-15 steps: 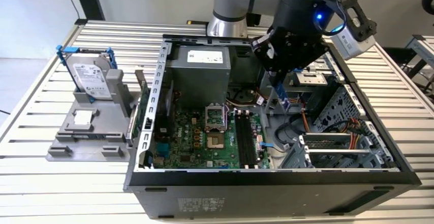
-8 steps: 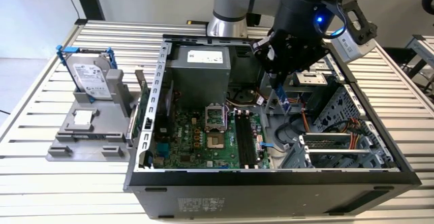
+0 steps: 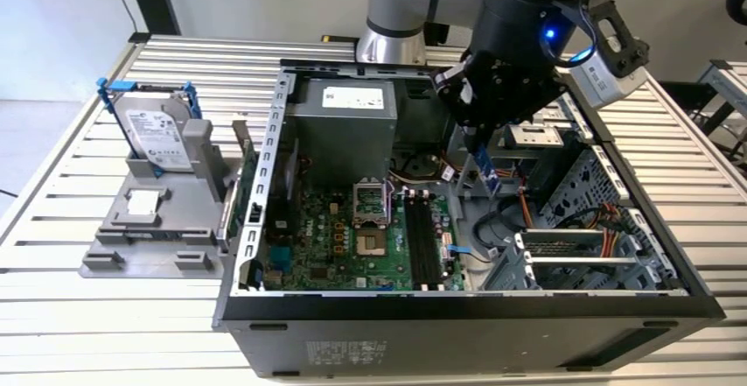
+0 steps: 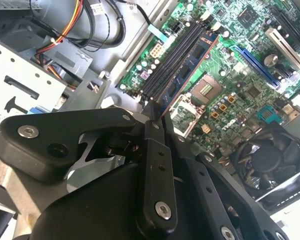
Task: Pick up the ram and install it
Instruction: 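Insert the ram into the slot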
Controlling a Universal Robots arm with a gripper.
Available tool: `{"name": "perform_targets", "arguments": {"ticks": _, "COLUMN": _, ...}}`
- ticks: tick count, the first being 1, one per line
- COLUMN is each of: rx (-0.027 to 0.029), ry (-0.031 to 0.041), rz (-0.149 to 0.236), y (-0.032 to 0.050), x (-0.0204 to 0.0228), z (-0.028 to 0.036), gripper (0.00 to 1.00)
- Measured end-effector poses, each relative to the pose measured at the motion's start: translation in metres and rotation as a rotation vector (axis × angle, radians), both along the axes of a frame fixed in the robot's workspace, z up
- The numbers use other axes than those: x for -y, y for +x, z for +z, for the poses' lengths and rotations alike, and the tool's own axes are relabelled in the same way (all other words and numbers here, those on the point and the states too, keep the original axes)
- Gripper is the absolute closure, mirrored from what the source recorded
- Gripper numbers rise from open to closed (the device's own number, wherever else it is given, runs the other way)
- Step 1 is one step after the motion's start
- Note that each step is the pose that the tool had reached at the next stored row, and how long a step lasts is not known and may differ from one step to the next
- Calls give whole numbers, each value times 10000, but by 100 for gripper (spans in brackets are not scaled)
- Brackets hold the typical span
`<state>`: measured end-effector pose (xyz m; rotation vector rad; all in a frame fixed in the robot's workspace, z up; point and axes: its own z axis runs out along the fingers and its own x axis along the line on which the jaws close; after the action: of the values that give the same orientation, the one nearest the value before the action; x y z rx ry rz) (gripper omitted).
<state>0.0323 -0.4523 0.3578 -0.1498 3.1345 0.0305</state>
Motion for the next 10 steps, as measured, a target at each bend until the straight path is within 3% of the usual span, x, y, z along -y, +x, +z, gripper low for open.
{"name": "perform_targets", "arguments": {"ticks": 4, "rx": 0, "ry": 0, "rz": -24, "y": 0, "x": 0, "z": -2, "gripper": 100}}
{"name": "perform_targets", "arguments": {"ticks": 10, "rx": 0, "ry": 1, "rz": -1043, "y": 0, "x": 0, "z": -44, "gripper": 100}}
